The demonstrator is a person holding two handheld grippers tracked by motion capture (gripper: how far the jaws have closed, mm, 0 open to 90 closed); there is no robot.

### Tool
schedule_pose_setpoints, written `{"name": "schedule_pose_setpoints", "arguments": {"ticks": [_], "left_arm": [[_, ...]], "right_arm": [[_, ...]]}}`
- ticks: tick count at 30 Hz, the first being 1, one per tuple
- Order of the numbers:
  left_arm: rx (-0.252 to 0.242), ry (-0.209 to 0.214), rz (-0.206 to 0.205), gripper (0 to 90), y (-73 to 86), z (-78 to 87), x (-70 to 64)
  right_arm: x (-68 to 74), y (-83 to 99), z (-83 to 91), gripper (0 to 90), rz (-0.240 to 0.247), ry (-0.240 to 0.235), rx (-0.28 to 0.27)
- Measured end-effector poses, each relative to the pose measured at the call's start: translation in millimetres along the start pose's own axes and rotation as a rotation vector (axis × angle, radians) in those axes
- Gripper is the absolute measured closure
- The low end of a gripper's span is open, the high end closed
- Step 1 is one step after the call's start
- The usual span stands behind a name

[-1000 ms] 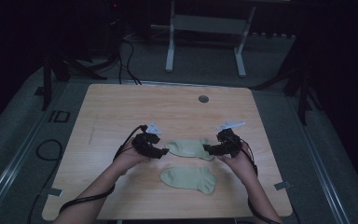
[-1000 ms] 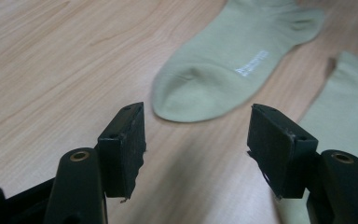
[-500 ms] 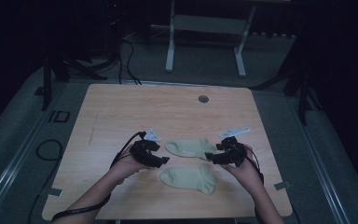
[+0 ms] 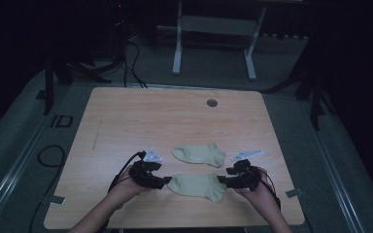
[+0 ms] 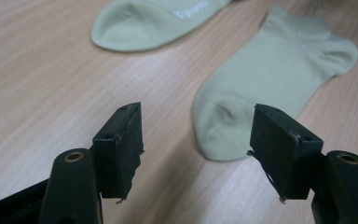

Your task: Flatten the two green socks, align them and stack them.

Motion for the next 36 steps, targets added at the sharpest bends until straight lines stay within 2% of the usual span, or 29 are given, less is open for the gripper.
{"name": "schedule_pose_setpoints", "arguments": {"ticks": [6, 8, 11, 16, 21, 24, 25, 28, 32, 36], "left_arm": [[0.031, -0.004, 0.003, 35.8, 7.0, -14.0, -2.4], [0.052, -0.027, -0.009, 36.2, 8.8, -19.4, -1.7], [0.073, -0.021, -0.013, 40.8, 11.7, -27.3, -0.2], [0.100, -0.045, -0.057, 52.5, 13.0, -31.8, 0.2], [0.105, -0.040, -0.093, 66.6, 13.1, -34.4, -5.9], [0.110, -0.034, -0.102, 71.6, 12.3, -35.7, -8.1], [0.107, -0.027, -0.100, 76.4, 12.2, -36.3, -8.6], [0.112, -0.019, -0.107, 85.5, 11.6, -37.6, -11.1], [0.103, -0.015, -0.105, 87.5, 10.6, -38.9, -10.9], [0.098, 0.009, -0.096, 88.0, 10.0, -37.6, -11.4]], "right_arm": [[6.0, 16.4, -6.9, 51.6, 0.015, 0.031, 0.023], [6.3, 20.8, -10.4, 53.2, 0.017, 0.041, 0.031], [7.7, 25.5, -15.6, 55.4, 0.024, 0.047, 0.047], [10.1, 28.8, -19.6, 60.0, 0.049, 0.075, 0.058], [11.9, 30.5, -18.8, 67.9, 0.084, 0.111, 0.048], [13.3, 31.1, -18.2, 72.7, 0.087, 0.107, 0.045], [13.4, 31.4, -18.0, 78.4, 0.083, 0.105, 0.047], [13.0, 31.6, -18.2, 81.8, 0.070, 0.096, 0.043], [13.2, 31.0, -18.4, 83.2, 0.072, 0.091, 0.047], [13.7, 30.8, -18.0, 83.8, 0.063, 0.082, 0.056]]}}
Point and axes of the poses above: each handheld gripper's, and its own axes: z roughly backward along the jaws, y roughly out of its underside, x roughly to its left, the point moved 5 cm from there along -z, roughly forward along the jaws, and after that the axes turned 14 degrees about y, right-handed, at the moved point
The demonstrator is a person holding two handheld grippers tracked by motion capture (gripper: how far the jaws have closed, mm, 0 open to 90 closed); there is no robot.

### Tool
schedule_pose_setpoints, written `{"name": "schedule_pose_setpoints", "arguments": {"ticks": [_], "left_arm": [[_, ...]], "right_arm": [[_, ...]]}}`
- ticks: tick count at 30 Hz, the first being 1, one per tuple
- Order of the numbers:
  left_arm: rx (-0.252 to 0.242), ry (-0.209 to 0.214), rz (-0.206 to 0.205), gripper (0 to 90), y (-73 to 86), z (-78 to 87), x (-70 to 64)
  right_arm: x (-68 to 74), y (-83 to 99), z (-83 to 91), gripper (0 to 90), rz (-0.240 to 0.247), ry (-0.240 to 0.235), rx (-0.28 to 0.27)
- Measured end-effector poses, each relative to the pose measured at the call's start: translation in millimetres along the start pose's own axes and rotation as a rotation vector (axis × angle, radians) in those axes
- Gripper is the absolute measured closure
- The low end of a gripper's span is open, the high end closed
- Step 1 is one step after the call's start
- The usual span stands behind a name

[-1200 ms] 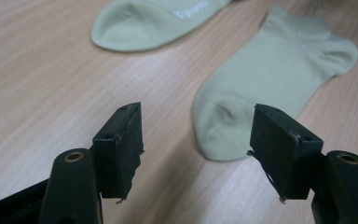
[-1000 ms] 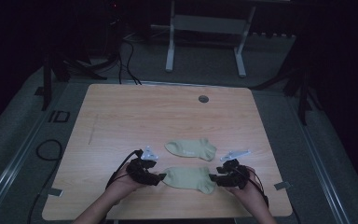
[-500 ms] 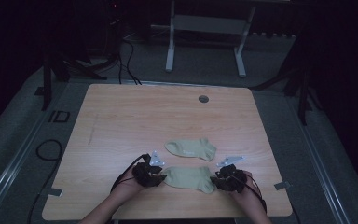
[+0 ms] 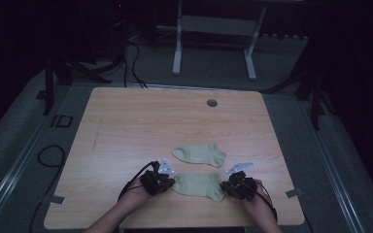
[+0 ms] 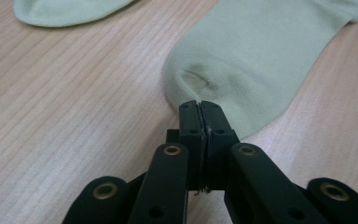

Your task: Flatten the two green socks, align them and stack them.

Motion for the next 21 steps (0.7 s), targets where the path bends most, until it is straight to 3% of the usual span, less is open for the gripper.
{"name": "schedule_pose_setpoints", "arguments": {"ticks": [1, 10, 17, 21], "left_arm": [[-0.002, -0.001, -0.004, 88.3, -0.3, 1.5, -0.1], [-0.075, 0.019, 0.005, 88.3, -11.7, 27.1, -2.3], [-0.084, 0.011, -0.018, 88.3, -25.2, 44.4, -3.6], [-0.094, 0.001, -0.027, 88.3, -35.0, 54.6, -2.9]], "right_arm": [[0.2, 0.2, 1.4, 83.8, -0.013, -0.021, 0.004], [-2.9, -10.7, 23.5, 83.9, -0.029, -0.034, -0.041], [-7.8, -27.4, 42.6, 83.9, -0.017, -0.020, -0.087], [-14.6, -39.4, 52.0, 83.9, -0.035, -0.026, -0.119]]}}
Point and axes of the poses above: each handheld gripper's, and its own axes: z roughly backward along the jaws, y roughly out of its underside, x roughly to its left, the point moved 5 cm from there along -z, roughly forward along the jaws, and after that the axes turned 14 degrees about y, right-handed, at the moved point
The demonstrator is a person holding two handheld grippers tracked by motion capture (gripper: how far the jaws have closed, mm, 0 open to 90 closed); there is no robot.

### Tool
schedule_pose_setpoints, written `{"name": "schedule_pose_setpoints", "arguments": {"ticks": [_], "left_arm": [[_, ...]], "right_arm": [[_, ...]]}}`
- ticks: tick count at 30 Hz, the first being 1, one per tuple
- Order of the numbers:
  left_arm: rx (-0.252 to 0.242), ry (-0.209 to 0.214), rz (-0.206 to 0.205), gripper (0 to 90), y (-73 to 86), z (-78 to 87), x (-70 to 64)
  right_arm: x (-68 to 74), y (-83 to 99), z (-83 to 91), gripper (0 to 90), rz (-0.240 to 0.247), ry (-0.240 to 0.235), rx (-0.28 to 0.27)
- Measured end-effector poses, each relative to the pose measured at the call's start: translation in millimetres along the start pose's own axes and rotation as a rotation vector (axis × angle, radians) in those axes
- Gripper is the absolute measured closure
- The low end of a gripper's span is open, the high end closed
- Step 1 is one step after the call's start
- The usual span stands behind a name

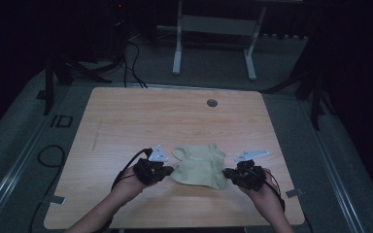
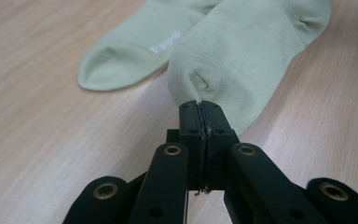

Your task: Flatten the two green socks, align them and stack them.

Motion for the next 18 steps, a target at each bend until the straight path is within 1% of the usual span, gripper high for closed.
{"name": "schedule_pose_setpoints", "arguments": {"ticks": [2, 3, 7, 8, 9, 10, 13, 14, 18], "left_arm": [[-0.005, 0.005, 0.000, 88.3, -4.8, 4.0, 0.6], [-0.008, -0.001, 0.001, 88.3, -6.3, 5.2, 0.9], [-0.006, 0.005, -0.013, 88.3, -13.8, 10.4, 3.2], [-0.006, 0.005, -0.013, 88.3, -13.8, 10.4, 3.2], [-0.014, 0.011, -0.007, 88.3, -18.6, 13.4, 5.4], [-0.018, 0.010, -0.007, 88.3, -20.6, 14.2, 6.1], [-0.020, 0.010, -0.004, 88.3, -26.7, 17.2, 10.1], [-0.020, 0.010, -0.004, 88.3, -26.7, 17.2, 10.1], [-0.033, -0.001, 0.003, 88.3, -40.0, 23.6, 21.7]], "right_arm": [[-2.6, -4.6, 3.0, 83.8, -0.011, -0.002, -0.010], [-4.3, -7.3, 4.2, 83.8, -0.014, -0.002, -0.016], [-8.7, -15.5, 8.9, 83.8, -0.016, -0.003, -0.033], [-8.7, -15.5, 8.9, 83.8, -0.016, -0.003, -0.033], [-9.9, -17.5, 10.0, 83.8, -0.020, -0.008, -0.036], [-13.3, -22.3, 11.6, 83.8, -0.013, -0.002, -0.038], [-17.6, -30.1, 13.4, 83.8, -0.015, 0.005, -0.042], [-17.6, -30.1, 13.4, 83.8, -0.015, 0.005, -0.042], [-26.3, -44.8, 12.8, 83.8, -0.014, 0.014, -0.037]]}}
Point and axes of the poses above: each handheld gripper's, and its own axes: z roughly backward along the jaws, y roughly out of its underside, x roughly to its left, the point moved 5 cm from there along -z, roughly forward along the jaws, and after that the axes turned 14 degrees about y, right-handed, at the moved point
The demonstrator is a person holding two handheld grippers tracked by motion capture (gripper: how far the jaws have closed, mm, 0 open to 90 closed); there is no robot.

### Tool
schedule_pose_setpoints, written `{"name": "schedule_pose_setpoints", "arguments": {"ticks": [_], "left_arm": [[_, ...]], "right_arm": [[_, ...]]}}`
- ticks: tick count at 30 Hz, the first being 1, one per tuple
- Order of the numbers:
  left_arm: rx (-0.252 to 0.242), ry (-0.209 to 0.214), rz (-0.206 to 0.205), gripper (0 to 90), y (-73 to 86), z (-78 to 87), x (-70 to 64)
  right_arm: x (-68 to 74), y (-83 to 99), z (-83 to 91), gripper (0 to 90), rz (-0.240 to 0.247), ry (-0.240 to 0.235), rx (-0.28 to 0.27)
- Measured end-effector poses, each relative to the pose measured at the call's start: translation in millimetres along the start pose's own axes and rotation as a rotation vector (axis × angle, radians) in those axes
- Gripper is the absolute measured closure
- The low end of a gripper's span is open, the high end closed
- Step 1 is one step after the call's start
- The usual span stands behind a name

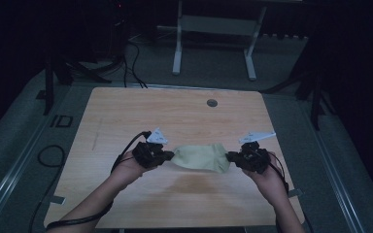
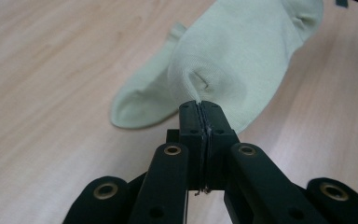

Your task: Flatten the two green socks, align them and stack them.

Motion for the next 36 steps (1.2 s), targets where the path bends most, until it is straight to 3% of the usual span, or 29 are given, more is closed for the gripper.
{"name": "schedule_pose_setpoints", "arguments": {"ticks": [8, 15, 21, 30, 36], "left_arm": [[0.011, -0.019, 0.006, 88.3, -15.5, -0.4, 19.2], [0.037, -0.009, 0.031, 88.3, -19.7, -14.1, 37.5], [0.073, -0.006, 0.048, 88.3, -14.7, -29.1, 48.3], [0.107, 0.012, 0.103, 88.3, -0.1, -49.8, 60.0], [0.122, 0.013, 0.115, 88.3, 5.8, -60.0, 66.9]], "right_arm": [[-12.0, -17.8, -11.3, 83.8, -0.006, 0.010, 0.023], [-24.3, -28.2, -27.0, 83.8, -0.037, 0.017, 0.056], [-27.1, -25.3, -38.6, 83.8, -0.046, 0.012, 0.081], [-27.9, -7.6, -70.4, 83.7, -0.055, 0.001, 0.160], [-31.0, -2.7, -86.6, 83.7, -0.071, -0.002, 0.199]]}}
Point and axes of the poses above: each handheld gripper's, and its own axes: z roughly backward along the jaws, y roughly out of its underside, x roughly to its left, the point moved 5 cm from there along -z, roughly forward along the jaws, and after that the axes turned 14 degrees about y, right-handed, at the moved point
